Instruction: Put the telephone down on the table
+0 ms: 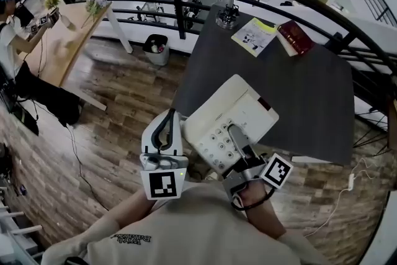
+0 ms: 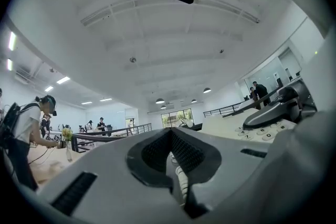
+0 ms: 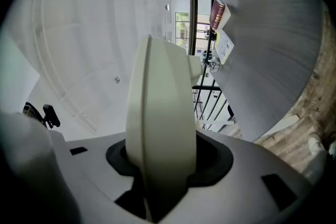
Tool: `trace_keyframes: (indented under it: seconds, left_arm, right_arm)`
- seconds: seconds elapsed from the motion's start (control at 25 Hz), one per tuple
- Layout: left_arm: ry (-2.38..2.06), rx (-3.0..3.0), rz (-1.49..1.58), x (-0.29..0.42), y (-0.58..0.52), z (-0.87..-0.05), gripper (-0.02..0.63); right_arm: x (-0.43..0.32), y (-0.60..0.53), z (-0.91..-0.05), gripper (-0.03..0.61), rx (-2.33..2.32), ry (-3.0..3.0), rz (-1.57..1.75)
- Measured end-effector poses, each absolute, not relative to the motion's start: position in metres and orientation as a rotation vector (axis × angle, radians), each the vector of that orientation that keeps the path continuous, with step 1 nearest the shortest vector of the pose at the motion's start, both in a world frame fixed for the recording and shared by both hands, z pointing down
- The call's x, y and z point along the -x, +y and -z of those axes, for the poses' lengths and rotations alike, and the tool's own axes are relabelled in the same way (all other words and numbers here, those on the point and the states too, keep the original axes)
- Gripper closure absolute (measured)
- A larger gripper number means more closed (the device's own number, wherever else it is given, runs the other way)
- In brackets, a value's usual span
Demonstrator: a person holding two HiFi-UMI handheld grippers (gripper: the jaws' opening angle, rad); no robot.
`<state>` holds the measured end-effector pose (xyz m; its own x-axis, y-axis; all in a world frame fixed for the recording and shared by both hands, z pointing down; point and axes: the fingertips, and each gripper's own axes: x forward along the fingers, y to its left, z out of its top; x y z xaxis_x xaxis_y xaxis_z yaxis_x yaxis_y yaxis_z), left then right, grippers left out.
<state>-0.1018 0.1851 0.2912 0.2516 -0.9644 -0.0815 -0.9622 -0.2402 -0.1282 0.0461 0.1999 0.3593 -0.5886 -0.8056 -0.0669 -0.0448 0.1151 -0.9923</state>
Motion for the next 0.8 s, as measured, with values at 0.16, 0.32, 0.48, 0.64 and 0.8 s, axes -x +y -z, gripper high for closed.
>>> trace_keyframes:
  seconds: [0.16, 0.32, 0.48, 0.64, 0.8]
  left_arm:
    - [1.827, 2.377, 0.034, 0.097, 0.187, -0.294, 0.611]
    - [1.815, 2.38, 0.056, 0.094, 0.188, -0.298, 0.611]
    - [1.84, 2.372, 0.073, 0.089, 0.188, -0.302, 0.611]
    - [1.855, 2.367, 0.073, 0.08, 0.191, -0.302, 0.611]
    - [1.856, 2.361, 0.072, 0.066, 0.194, -0.301, 0.611]
  right_arm:
    - [-0.051, 0.197, -0.361, 0.383, 0.832, 1.748, 1.542]
    - [-0.053, 0.197, -0.368, 0.383, 0.838, 1.732, 1.562]
    - [-0.057, 0.2, -0.372, 0.383, 0.834, 1.726, 1.582]
    - [-0.063, 0.202, -0.373, 0.383, 0.822, 1.736, 1.594]
    - [-0.072, 0.202, -0.377, 0.383, 0.818, 1.738, 1.62]
